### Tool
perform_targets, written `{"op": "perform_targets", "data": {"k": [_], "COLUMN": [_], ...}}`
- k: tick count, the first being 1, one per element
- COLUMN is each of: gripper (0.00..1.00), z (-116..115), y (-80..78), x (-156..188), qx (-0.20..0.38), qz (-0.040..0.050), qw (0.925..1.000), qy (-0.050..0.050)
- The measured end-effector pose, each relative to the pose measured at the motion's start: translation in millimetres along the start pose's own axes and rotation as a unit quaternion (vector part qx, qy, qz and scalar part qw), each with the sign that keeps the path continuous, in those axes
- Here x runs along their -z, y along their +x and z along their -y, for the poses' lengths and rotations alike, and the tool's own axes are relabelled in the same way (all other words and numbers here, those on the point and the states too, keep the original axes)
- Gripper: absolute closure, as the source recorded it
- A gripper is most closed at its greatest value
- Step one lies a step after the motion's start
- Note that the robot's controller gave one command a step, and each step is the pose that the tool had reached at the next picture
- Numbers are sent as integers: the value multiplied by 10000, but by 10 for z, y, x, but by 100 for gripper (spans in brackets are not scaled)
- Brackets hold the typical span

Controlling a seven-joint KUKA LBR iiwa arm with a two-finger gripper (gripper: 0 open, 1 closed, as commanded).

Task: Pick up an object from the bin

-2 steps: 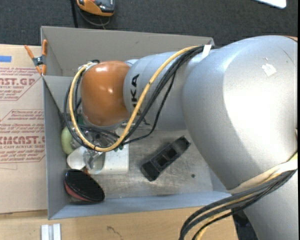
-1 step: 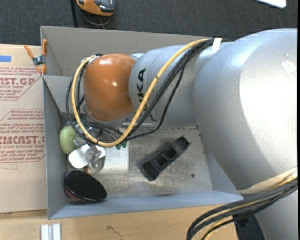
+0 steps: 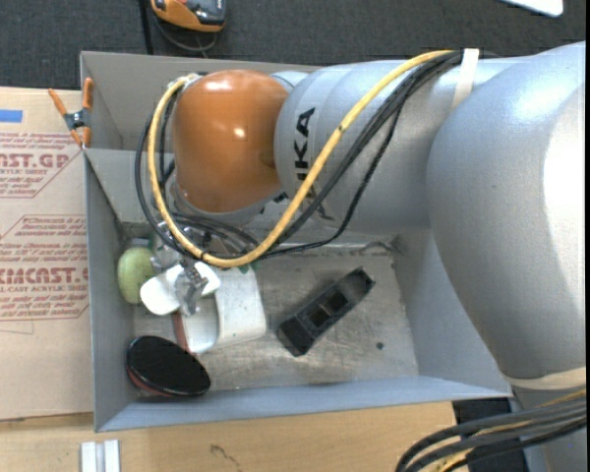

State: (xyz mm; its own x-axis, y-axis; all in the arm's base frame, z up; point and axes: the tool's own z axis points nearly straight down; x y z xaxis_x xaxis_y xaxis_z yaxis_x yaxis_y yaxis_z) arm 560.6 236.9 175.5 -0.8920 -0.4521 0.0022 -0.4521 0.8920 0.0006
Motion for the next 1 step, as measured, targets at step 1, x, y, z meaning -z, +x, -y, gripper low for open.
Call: {"op": "perform_targets", "data": {"k": [1], "gripper": [100], "z": [-13], "y": [-76], "x": [192], "qx": [90], "qz": [83], "qw": [9999], "qy": [6]}}
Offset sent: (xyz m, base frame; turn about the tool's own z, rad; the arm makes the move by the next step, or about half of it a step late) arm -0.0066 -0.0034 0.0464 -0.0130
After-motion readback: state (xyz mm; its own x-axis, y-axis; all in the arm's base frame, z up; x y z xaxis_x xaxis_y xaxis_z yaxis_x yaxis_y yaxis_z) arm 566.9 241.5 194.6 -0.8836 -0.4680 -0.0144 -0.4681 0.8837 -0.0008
